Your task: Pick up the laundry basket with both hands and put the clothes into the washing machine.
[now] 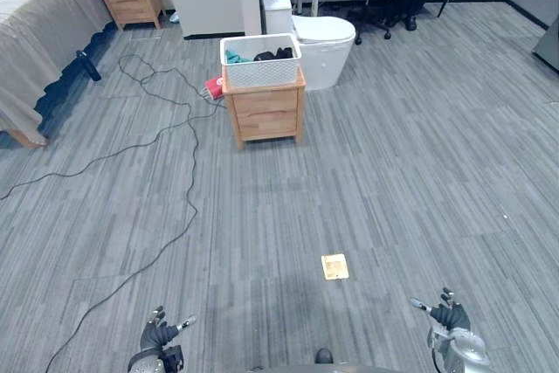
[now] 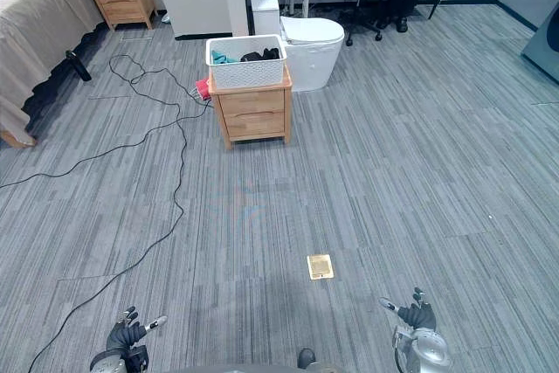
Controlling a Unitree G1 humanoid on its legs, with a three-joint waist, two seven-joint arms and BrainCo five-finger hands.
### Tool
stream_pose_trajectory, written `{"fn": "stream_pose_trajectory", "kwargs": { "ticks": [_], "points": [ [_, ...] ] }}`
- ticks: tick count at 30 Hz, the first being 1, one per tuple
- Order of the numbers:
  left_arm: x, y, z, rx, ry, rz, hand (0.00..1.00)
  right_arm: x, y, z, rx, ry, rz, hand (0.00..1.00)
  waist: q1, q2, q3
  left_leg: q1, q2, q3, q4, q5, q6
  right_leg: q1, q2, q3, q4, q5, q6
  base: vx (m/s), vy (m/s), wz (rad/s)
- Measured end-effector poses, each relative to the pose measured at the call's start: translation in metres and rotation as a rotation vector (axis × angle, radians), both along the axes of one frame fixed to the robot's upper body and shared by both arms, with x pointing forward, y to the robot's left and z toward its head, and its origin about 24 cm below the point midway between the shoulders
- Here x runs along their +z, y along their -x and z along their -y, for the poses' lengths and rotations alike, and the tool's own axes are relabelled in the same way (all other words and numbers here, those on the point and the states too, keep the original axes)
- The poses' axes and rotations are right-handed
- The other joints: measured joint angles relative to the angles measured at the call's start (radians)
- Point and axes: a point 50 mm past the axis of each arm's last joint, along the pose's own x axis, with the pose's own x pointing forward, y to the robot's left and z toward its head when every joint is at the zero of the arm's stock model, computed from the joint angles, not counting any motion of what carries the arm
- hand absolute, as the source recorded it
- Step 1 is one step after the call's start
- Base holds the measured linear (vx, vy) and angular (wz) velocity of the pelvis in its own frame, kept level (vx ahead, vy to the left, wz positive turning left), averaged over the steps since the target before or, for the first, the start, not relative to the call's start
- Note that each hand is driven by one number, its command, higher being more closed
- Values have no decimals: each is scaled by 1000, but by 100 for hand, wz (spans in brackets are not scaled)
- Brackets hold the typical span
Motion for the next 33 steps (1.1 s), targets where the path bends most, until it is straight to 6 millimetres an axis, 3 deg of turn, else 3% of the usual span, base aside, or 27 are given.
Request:
{"fn": "stream_pose_trajectory", "kwargs": {
  "ticks": [21,27,29,31,33],
  "points": [
    [-5,5,6,19,29,-16,0,1,-3,0,0,0,7,0,4,2,3,-14,9,25,-12,-3,1,-35,11,26,-4,-4,4,-22,0,-3],
    [-1,-6,8,30,41,29,0,1,-6,-2,1,-2,12,0,7,-3,21,-89,12,35,65,-55,17,-75,7,41,1,-20,17,64,22,-5],
    [1,-10,10,46,47,56,0,3,-10,-2,1,1,21,0,8,7,28,-114,15,37,119,-97,28,-99,3,47,51,-56,22,130,72,-11],
    [8,-19,11,59,50,111,0,3,-14,-6,-6,-2,31,0,7,9,43,-144,9,48,210,-173,45,-219,-32,54,336,-217,42,156,110,-4],
    [11,-23,10,72,52,142,0,0,-15,-13,3,-18,28,0,8,-10,57,-146,-20,45,260,-227,64,-293,-81,46,550,-305,56,131,100,4]
  ]
}}
